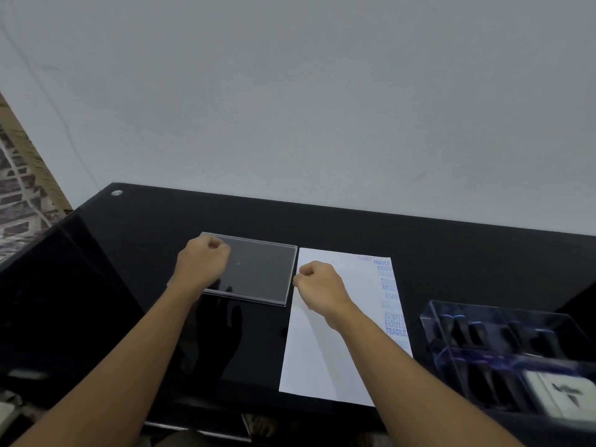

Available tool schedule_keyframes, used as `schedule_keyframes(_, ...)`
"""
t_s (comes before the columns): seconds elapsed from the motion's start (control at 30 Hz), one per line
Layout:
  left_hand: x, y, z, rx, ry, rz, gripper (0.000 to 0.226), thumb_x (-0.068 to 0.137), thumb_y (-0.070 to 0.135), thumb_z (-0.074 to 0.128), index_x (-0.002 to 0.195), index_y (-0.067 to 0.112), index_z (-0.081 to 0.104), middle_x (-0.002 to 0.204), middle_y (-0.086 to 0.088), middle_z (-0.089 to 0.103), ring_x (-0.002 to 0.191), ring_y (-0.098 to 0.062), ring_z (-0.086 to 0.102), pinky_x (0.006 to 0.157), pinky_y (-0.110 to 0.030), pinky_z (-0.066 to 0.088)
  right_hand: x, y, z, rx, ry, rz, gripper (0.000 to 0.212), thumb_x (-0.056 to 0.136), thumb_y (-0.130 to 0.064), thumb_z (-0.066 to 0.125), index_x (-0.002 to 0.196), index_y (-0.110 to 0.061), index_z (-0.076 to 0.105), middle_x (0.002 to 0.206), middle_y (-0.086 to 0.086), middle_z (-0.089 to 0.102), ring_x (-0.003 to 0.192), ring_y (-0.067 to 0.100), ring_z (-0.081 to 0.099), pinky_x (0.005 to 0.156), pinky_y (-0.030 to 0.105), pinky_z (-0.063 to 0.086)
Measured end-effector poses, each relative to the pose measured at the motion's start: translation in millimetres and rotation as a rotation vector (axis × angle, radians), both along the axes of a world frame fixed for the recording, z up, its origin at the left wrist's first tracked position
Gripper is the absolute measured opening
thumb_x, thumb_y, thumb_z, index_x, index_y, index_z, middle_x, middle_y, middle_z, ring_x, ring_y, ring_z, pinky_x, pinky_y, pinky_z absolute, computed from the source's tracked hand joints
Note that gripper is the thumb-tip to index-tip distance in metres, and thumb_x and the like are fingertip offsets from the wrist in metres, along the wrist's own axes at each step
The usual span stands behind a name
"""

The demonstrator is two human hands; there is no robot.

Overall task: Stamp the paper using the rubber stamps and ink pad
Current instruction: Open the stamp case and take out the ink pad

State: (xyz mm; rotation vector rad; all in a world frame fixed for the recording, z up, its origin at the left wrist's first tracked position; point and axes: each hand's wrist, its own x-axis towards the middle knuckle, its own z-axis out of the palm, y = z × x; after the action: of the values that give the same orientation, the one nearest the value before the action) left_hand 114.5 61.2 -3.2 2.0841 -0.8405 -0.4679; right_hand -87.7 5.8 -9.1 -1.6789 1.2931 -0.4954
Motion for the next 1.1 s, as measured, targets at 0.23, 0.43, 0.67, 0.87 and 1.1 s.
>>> schedule_keyframes(0.23, -68.0, -1.1, 22.3, -0.082, 0.245, -0.101, 0.028, 0.094, 0.028, 0.057, 0.121, 0.019, 0.058, 0.115, 0.003, 0.059, 0.108, -0.018, 0.055, 0.095, -0.039, 0.047, -56.7, 8.6, 14.5, -0.007, 0.027, -0.046, 0.041, 0.099, -0.018, 0.053, 0.14, -0.013, 0.053, 0.139, 0.001, 0.055, 0.127, 0.021, 0.053, 0.099, 0.032, 0.046)
schedule_keyframes(0.43, -160.1, 1.3, 35.2, -0.109, 0.432, -0.229, 0.014, 0.094, 0.023, 0.058, 0.107, 0.018, 0.06, 0.102, 0.004, 0.061, 0.095, -0.015, 0.057, 0.079, -0.035, 0.047, -143.6, 17.6, 28.3, -0.032, 0.063, -0.145, 0.043, 0.093, -0.022, 0.057, 0.136, -0.015, 0.056, 0.133, -0.001, 0.06, 0.117, 0.022, 0.059, 0.102, 0.045, 0.051)
schedule_keyframes(0.67, -279.9, -3.0, 41.6, -0.074, 0.451, -0.461, 0.006, 0.094, 0.02, 0.054, 0.092, 0.019, 0.06, 0.093, 0.007, 0.061, 0.085, -0.011, 0.057, 0.082, -0.032, 0.048, -270.1, 19.4, 40.4, -0.088, 0.128, -0.365, 0.019, 0.093, -0.023, 0.059, 0.108, -0.018, 0.069, 0.1, -0.004, 0.071, 0.096, 0.018, 0.066, 0.088, 0.045, 0.057)
schedule_keyframes(0.87, -366.0, -4.1, 41.2, -0.02, 0.267, -0.729, 0.011, 0.09, 0.026, 0.052, 0.092, 0.021, 0.062, 0.084, 0.011, 0.063, 0.078, -0.009, 0.058, 0.07, -0.029, 0.045, -353.3, 17.3, 47.8, -0.077, 0.251, -0.54, 0.026, 0.086, -0.018, 0.057, 0.082, 0.007, 0.067, 0.072, 0.022, 0.065, 0.062, 0.023, 0.052, 0.056, 0.038, 0.044)
schedule_keyframes(1.1, -430.5, -20.8, 11.5, 0.039, -0.279, -0.954, 0.022, 0.091, 0.027, 0.052, 0.102, 0.02, 0.069, 0.121, -0.002, 0.056, 0.12, -0.028, 0.041, 0.094, -0.045, 0.044, -379.2, 10.0, 45.0, 0.018, 0.374, -0.549, 0.027, 0.09, -0.026, 0.059, 0.068, -0.01, 0.059, 0.063, 0.006, 0.057, 0.06, 0.021, 0.053, 0.057, 0.029, 0.041)
